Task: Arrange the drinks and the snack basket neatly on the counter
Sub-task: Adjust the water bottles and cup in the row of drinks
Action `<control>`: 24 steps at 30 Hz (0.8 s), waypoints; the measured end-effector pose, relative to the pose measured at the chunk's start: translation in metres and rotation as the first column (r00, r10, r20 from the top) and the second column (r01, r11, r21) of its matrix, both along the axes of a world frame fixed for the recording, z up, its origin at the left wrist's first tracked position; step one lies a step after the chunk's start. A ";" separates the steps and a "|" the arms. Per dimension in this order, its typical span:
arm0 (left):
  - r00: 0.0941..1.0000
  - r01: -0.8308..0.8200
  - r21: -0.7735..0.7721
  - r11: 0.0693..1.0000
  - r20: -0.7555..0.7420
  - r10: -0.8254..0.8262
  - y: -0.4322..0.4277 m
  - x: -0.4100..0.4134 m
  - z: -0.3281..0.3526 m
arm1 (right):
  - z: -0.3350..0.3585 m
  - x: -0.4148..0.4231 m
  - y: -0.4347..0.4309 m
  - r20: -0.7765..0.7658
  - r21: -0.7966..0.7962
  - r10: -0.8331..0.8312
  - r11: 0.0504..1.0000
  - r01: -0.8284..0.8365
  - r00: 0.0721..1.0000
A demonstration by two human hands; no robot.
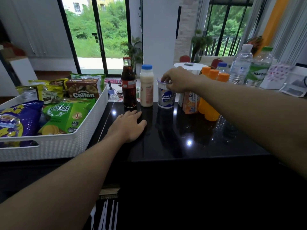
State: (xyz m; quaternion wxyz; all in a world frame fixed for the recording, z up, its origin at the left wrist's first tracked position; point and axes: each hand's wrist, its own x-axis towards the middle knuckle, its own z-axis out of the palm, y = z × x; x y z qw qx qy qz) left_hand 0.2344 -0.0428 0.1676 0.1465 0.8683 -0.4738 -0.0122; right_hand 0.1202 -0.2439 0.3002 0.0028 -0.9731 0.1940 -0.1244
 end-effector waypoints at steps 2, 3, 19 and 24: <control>1.000 -0.011 -0.013 1.000 -0.012 0.011 0.001 -0.002 0.001 | -0.002 -0.001 0.001 -0.008 -0.005 -0.004 1.000 0.004 1.000; 1.000 -0.015 -0.022 1.000 -0.019 0.015 0.001 -0.003 0.002 | -0.003 -0.001 0.002 -0.014 -0.014 -0.001 1.000 0.001 1.000; 0.980 -0.118 -0.274 0.954 -0.185 0.068 -0.001 0.010 0.045 | -0.062 -0.058 0.055 0.180 0.040 0.157 0.985 -0.167 0.971; 1.000 0.003 -0.415 0.910 -0.019 -0.012 -0.016 0.006 0.089 | -0.109 -0.079 0.054 -0.008 0.256 0.156 0.955 -0.149 0.988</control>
